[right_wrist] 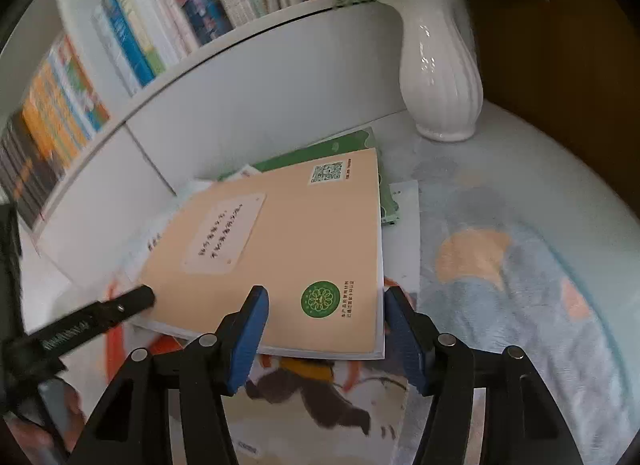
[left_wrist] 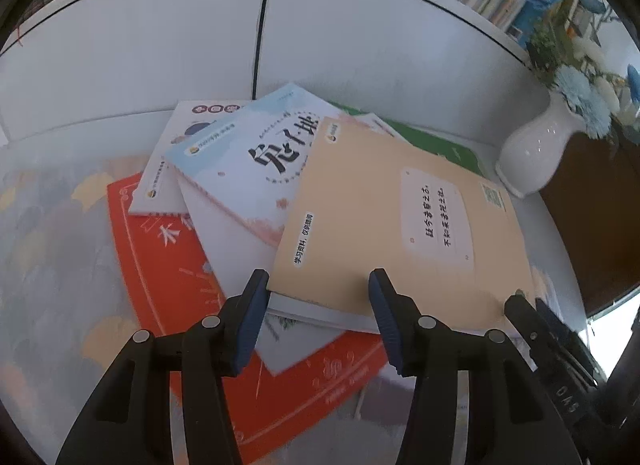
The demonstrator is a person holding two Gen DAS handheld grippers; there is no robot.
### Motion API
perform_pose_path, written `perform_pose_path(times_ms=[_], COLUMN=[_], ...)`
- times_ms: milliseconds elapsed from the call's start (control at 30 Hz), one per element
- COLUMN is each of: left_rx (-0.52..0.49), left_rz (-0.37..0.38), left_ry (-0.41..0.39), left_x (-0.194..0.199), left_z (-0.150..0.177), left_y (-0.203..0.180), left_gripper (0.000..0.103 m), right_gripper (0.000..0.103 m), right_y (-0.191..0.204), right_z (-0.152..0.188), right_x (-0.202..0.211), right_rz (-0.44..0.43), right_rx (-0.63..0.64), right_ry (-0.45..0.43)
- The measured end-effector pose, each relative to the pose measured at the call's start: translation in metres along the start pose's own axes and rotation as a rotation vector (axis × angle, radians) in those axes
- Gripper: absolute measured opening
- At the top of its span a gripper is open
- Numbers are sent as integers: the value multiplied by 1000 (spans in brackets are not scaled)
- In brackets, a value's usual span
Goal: Organize books
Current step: 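Lift the tan book with the right gripper and lay it on the bed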
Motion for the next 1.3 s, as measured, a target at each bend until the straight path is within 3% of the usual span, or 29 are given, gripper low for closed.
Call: perform_pose_path(times_ms=[67,267,400,467,667,800,1100,1200,1300], left_rx=[-9,-12,-76,-84,64,205,197,165,134], left_rz=[-12,-9,-105,-117,-61,6,70,78,185], left_ry=[10,77,115,136,205,231,214,209,205], left_x=[5,26,46,57,92,114,149,159,170], left_z=[3,29,62,77,119,147,172,177,180], left_y=[2,15,16,21,53,64,67,68,60], left_gripper=[49,49,49,49,49,49,48,47,47], right_gripper=[59,57,57,57,54,54,54,54,54], right_y=[6,3,16,20,14,41,92,117,157], right_z=[4,23,40,48,62,49,33,34,40], right_x=[5,26,45,54,99,139,198,214,223], right_rz=[23,-50,-72,-103,-260,-319,-489,-598,-699], right_rx=[49,2,29,18,-133,-57,-11,6,66], right_ry=[9,69,109,126,150,78,-38,-65,-34])
Point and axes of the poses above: each gripper's, at about its wrist camera, not at the fingertips, and x roughly against the way its jaws point, y to its left, z to its underside, the point moved 1 cm from there along -x, roughly the way its jaws point, and after that the axes turned 2 degrees about -y, right-handed, at the moved point
